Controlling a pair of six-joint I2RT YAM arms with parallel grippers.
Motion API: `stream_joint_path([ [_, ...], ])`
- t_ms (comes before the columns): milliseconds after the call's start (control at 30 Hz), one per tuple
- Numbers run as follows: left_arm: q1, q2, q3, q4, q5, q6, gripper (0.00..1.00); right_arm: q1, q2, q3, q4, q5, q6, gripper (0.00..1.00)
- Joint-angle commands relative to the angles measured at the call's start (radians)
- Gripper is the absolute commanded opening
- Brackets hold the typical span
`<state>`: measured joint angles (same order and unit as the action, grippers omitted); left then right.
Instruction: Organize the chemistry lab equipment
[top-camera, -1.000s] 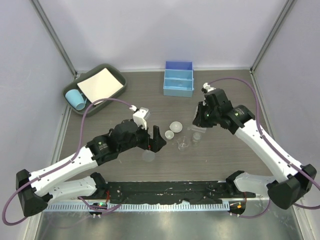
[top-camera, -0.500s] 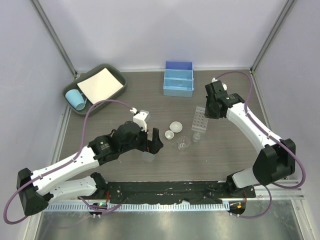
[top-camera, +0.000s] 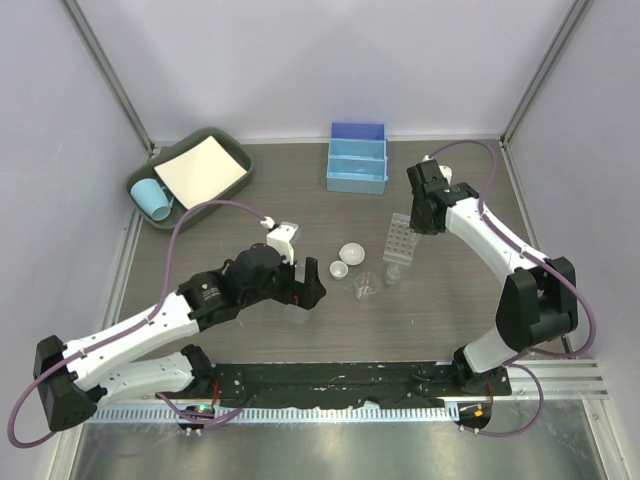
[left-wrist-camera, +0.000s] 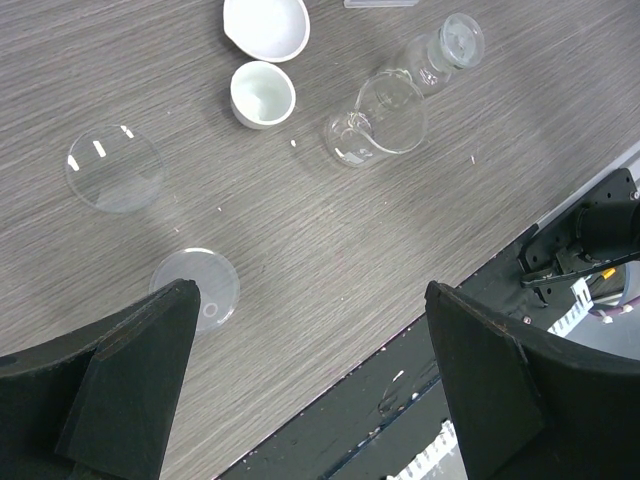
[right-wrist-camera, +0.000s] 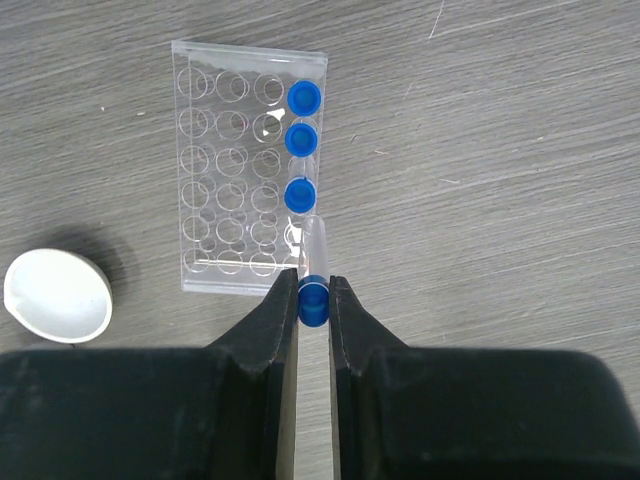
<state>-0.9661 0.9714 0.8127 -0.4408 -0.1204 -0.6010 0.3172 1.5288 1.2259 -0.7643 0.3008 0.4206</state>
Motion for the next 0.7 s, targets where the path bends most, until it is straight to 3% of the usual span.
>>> stream_joint_path([
  [0,0.004,0.009,-0.006,0.014,-0.012,0.009,1.0,-0.006,0.021,0.049,0.051,0.031,-0.005,0.01],
  [667,0.004,0.067,-0.003,0.045,0.008,0.021,1.0,-0.007,0.064,-0.012,0.115,-0.014,0.001,0.01],
])
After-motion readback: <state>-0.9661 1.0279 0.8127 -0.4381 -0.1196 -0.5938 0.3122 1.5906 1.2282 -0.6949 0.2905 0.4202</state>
